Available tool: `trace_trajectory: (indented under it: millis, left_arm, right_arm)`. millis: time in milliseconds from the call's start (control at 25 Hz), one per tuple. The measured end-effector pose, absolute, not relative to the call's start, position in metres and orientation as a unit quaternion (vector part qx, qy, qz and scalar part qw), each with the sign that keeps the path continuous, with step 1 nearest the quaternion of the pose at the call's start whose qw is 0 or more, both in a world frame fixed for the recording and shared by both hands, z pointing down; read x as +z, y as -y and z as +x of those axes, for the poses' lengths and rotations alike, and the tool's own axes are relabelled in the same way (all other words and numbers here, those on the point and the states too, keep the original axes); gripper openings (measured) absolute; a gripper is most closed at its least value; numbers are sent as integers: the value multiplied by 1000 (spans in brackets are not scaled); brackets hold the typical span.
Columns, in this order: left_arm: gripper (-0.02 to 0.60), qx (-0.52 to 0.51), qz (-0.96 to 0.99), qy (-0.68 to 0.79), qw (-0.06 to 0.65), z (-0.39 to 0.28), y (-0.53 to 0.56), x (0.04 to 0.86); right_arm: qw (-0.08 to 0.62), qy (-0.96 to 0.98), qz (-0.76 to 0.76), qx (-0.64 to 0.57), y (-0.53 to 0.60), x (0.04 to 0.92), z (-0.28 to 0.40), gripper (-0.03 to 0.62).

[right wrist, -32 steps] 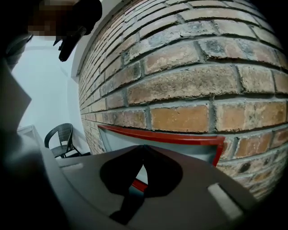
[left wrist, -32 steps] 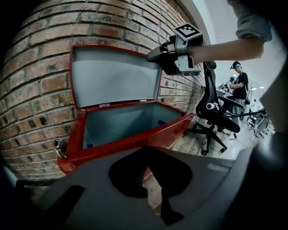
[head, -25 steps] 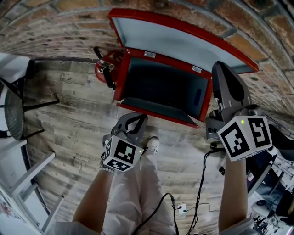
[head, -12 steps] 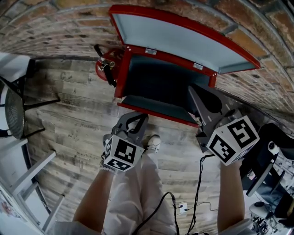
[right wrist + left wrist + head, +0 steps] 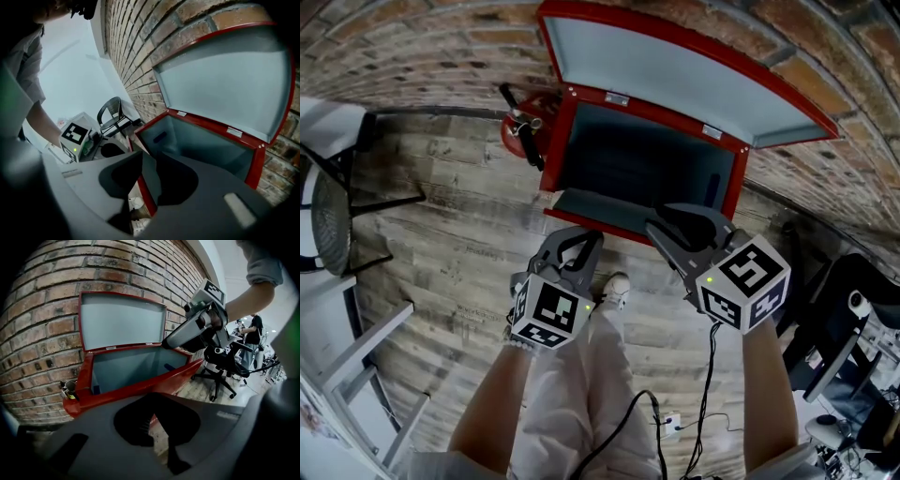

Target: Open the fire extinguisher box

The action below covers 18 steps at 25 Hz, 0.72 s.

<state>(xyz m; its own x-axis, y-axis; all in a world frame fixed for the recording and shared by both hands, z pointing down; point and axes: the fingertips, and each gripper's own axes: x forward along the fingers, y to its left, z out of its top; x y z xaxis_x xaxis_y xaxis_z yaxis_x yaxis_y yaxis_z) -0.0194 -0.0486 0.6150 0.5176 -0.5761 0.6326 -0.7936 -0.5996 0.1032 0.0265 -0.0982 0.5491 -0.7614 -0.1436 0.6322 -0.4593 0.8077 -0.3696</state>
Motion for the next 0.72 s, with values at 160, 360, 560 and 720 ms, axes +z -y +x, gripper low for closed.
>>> trace_trajectory:
  millis: [160,360,560,720]
  left_arm:
    - [-2,280,848,405,195,-20,44,616]
    - [-2,281,847,406,196,-19,37,617]
    - [-2,284,848,402,196,-19,31,619]
    - [-2,286,848,401,196,-19,25,621]
  right_arm:
    - [343,897,117,254,77,565,21,100]
    - [389,887,68,239,56,582,19,98]
    - [415,877,35,241,40,594,18,95]
    - [423,871,22,249,34,598,18,81]
